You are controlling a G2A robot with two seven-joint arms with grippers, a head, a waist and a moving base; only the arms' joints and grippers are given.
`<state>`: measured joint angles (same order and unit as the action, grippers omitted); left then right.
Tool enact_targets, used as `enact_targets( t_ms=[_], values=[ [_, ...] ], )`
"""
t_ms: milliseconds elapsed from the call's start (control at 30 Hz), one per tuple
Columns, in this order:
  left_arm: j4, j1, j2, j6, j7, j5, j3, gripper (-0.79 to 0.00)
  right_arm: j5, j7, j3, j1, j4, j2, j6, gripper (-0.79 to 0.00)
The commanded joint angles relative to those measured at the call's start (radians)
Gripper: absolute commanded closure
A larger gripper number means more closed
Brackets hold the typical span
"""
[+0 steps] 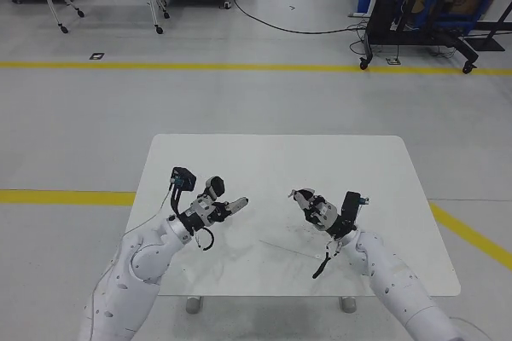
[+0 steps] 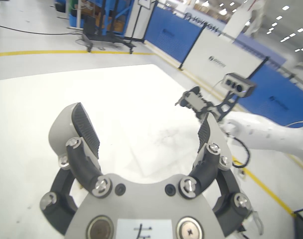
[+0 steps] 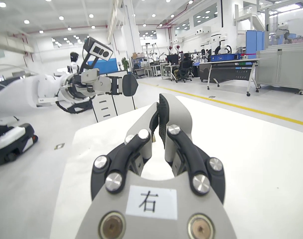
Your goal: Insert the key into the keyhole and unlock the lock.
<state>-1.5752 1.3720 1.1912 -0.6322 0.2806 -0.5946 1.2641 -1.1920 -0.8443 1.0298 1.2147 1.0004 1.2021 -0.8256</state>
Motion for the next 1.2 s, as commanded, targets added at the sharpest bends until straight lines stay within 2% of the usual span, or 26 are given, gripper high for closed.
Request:
enact_targets(
  t_ms=[0,200,267,367,467,600,700,833,1000,1033,1167],
  values=[
    [0.004,-0.002,-0.001,-0.013,0.003,0.017,0.0,-0.785,0.002,0.002,0.0,-0.001,-0.002,0.0,0.001,0.0],
    [0.001,-0.001,0.0,-0.01,-0.004,0.021,0.0,-0.785,0.002,0.002,0.0,-0.001,-0.002,0.0,0.001,0.0],
    [0.029,0.008,0.006,-0.013,-0.036,0.133,-0.014,-0.785,0.01,0.013,-0.005,0.004,0.006,0.002,-0.007,0.0],
    [0.105,-0.017,0.017,-0.073,-0.028,0.403,-0.044,-0.785,0.146,0.098,-0.02,0.009,-0.009,0.014,-0.054,0.0],
    [0.188,-0.064,0.022,-0.167,0.052,0.601,-0.072,-0.785,0.338,0.217,-0.051,-0.006,-0.047,0.036,-0.106,0.0],
    [0.327,-0.154,0.024,-0.335,0.242,0.843,-0.128,-0.785,0.675,0.43,-0.107,-0.038,-0.089,0.071,-0.118,0.0],
    [0.408,-0.221,0.027,-0.38,0.38,0.947,-0.177,-0.785,0.78,0.572,-0.124,-0.066,-0.088,0.079,-0.089,0.0],
    [0.475,-0.277,0.033,-0.38,0.524,1.008,-0.216,-0.785,0.915,0.698,-0.122,-0.066,-0.048,0.08,-0.099,0.0],
    [0.499,-0.298,0.041,-0.38,0.527,1.052,-0.263,-0.785,1.068,0.832,-0.101,-0.053,0.025,0.072,-0.1,0.0],
    [0.5,-0.303,0.04,-0.38,0.527,1.049,-0.274,-0.723,1.09,0.859,-0.099,-0.051,0.038,0.07,-0.093,0.0],
    [0.516,-0.322,0.04,-0.38,0.527,1.029,-0.31,-0.665,1.176,0.972,-0.099,-0.048,0.089,0.066,-0.067,0.0]
  ],
)
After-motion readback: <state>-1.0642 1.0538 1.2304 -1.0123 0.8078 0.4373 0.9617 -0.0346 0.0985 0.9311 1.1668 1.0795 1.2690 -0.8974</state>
